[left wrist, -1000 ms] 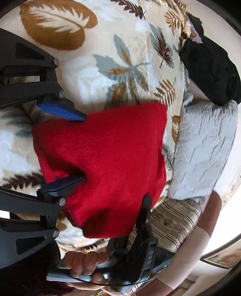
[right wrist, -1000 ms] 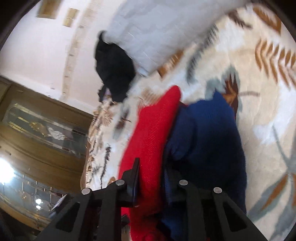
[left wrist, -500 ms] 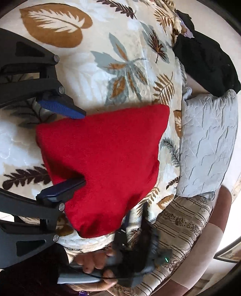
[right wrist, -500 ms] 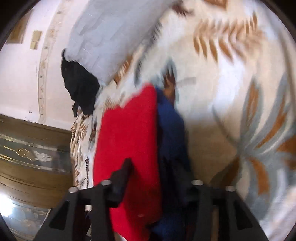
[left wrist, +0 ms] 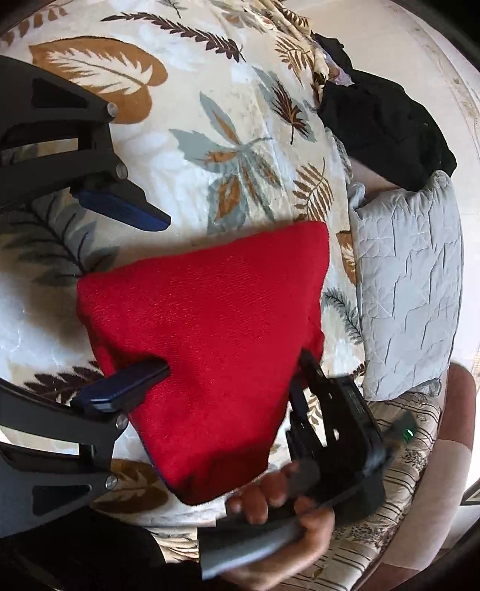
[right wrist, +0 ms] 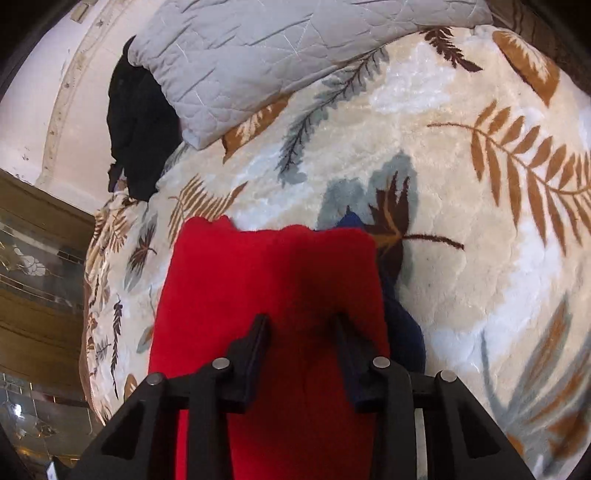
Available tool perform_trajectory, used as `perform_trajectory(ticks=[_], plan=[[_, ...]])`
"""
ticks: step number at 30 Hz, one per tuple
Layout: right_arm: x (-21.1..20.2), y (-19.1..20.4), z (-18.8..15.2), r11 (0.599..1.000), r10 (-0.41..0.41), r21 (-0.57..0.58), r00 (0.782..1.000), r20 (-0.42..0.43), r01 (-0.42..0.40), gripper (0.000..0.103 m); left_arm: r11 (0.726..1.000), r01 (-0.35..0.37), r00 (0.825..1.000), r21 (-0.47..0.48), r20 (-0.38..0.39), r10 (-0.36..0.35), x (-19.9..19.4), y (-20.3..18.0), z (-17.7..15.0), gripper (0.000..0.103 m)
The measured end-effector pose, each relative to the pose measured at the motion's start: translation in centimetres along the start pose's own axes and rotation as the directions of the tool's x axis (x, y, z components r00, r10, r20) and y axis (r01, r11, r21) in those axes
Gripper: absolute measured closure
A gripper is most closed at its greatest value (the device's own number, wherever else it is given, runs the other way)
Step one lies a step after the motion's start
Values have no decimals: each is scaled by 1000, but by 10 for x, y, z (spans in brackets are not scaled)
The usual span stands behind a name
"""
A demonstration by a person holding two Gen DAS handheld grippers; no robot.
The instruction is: Fold small clothes
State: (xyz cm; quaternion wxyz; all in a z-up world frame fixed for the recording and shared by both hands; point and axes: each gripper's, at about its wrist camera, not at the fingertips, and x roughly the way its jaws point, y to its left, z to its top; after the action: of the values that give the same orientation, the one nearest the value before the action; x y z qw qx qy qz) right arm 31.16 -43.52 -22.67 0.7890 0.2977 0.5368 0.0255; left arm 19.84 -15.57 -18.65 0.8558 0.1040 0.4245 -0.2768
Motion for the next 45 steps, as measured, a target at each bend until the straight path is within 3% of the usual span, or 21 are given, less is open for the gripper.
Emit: perform_trajectory(ticks=[4, 9, 12, 17, 21, 24, 27, 29, 31, 33, 37, 39, 41, 45], plan=[[-28, 1, -18, 999, 30, -21, 999, 17, -30, 62, 1000, -9, 1000, 2, 4, 9, -1, -1, 0, 29], [-76, 19, -66, 990, 81, -123, 996, 50, -74, 60, 1000, -18, 1000, 8, 4, 18, 0, -1, -3, 29], [-85, 27, -90, 984, 66, -169, 996, 52, -57, 60, 1000, -23, 1000, 2, 0, 23, 2, 0, -3, 26], [-48, 2, -111, 993, 18, -120, 999, -38, -23, 63, 1000, -5, 1000, -12, -27, 4, 6, 2, -7, 25], [-48, -1, -118, 991, 26, -134, 1000, -8, -27, 63, 996, 45, 998, -75, -34, -47, 2, 17, -2, 25], [-48, -3, -116, 991, 30, -130, 999, -26, -33, 63, 984, 63, 998, -168, -3, -64, -10, 37, 8, 25], [-46, -5, -113, 991, 32, -131, 999, -42, -38, 63, 977, 9, 999, -212, 49, 2, -18, 50, 15, 20], [-44, -5, -114, 990, 35, -133, 998, -43, -40, 63, 977, -61, 998, -204, 14, 65, -8, 50, 17, 18], [-43, -4, -116, 989, 30, -142, 999, -43, -36, 63, 984, -89, 996, -152, -39, 84, 9, 42, 16, 17], [-43, 0, -114, 988, 11, -155, 997, -72, -22, 63, 985, -122, 992, -125, 11, 124, 8, 34, 13, 15], [-52, 5, -93, 994, 24, -105, 991, -131, -38, 63, 986, -144, 989, -88, 23, 146, 7, 31, 13, 14], [-60, 11, -73, 993, 27, -111, 996, -88, -37, 62, 986, -143, 989, -90, 28, 146, 6, 34, 12, 14], [-61, 17, -56, 991, -35, -127, 999, -27, 31, 60, 986, -151, 988, -75, 32, 154, 7, 34, 14, 14], [-40, 11, -14, 997, -65, -41, 996, 65, 68, 56, 985, -167, 985, -53, 42, 169, 6, 31, 14, 14]])
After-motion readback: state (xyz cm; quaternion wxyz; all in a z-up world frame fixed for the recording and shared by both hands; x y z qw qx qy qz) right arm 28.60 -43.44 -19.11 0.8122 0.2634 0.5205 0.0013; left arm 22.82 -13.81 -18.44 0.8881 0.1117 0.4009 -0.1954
